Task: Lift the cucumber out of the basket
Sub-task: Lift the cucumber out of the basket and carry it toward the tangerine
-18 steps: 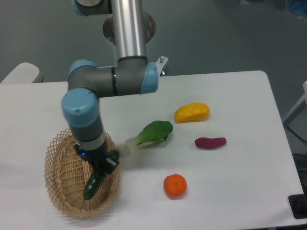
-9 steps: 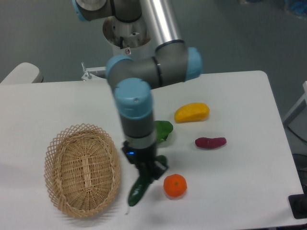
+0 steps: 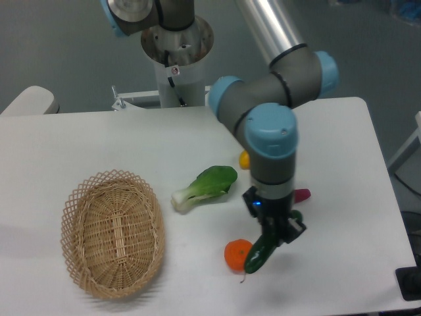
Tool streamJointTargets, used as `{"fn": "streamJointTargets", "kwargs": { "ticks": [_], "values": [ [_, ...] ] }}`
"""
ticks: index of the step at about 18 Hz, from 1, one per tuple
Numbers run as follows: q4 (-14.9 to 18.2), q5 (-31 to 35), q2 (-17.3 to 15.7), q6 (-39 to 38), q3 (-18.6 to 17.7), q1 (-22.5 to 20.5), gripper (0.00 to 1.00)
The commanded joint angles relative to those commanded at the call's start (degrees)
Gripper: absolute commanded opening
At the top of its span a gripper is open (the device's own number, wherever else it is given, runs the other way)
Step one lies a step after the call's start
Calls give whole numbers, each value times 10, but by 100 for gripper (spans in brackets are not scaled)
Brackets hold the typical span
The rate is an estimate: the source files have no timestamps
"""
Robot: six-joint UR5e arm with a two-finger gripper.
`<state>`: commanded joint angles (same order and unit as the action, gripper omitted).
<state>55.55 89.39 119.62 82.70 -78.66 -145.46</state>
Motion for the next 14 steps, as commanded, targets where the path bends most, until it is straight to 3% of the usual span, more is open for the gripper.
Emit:
{"fn": "streamJointTargets", "kwargs": {
  "ticks": [14],
  "values": [
    [2,-3,4,12,8,-6,22]
  ]
}}
